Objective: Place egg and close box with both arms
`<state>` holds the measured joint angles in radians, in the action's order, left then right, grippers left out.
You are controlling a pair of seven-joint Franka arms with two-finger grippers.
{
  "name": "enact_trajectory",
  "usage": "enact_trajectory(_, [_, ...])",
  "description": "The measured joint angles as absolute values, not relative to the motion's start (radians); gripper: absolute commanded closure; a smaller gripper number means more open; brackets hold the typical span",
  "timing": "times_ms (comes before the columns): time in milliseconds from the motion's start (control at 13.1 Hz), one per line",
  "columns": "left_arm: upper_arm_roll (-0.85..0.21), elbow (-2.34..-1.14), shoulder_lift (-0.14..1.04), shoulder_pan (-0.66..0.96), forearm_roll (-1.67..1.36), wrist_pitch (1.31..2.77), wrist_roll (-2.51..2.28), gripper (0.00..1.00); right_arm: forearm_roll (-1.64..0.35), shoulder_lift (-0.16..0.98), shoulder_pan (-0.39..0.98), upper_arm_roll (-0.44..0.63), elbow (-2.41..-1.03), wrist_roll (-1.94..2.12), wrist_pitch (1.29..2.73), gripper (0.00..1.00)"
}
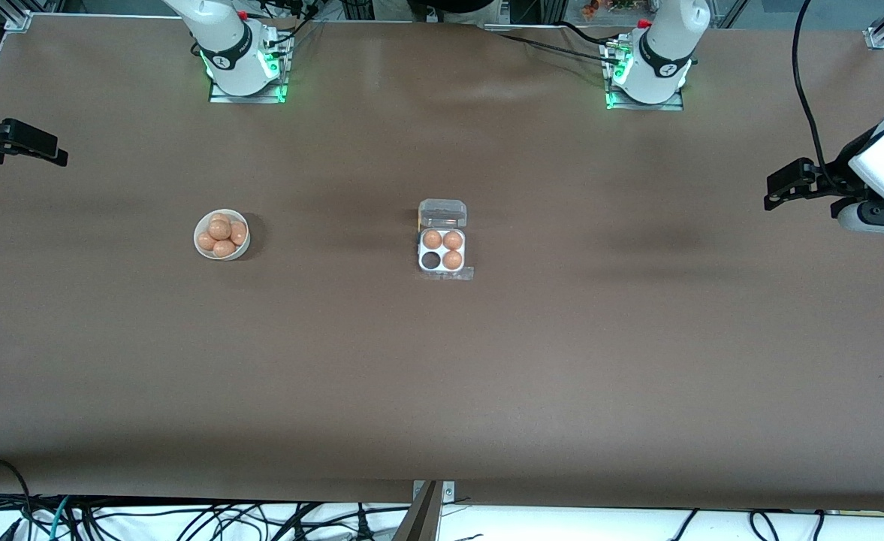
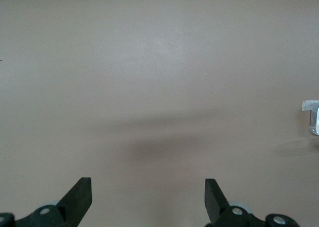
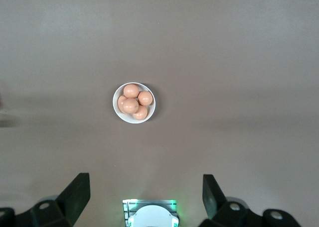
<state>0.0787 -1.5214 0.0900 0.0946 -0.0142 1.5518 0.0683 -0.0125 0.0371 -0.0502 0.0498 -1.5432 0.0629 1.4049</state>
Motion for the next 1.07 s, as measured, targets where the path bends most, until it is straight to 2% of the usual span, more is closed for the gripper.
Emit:
enact_trajectory(761, [0.078, -1.515, 0.09, 0.095, -0.014, 1.558, 0.068, 0.0, -0.012, 0.032, -0.05, 0.046, -1.543, 0.06, 1.401, 0.0])
enact_trajectory(1066, [0.078, -1.515, 0.09, 0.095, -0.014, 1.558, 0.068, 0.0, -0.012, -0.009, -0.048, -0.016, -1.586, -0.008, 1.397, 0.0])
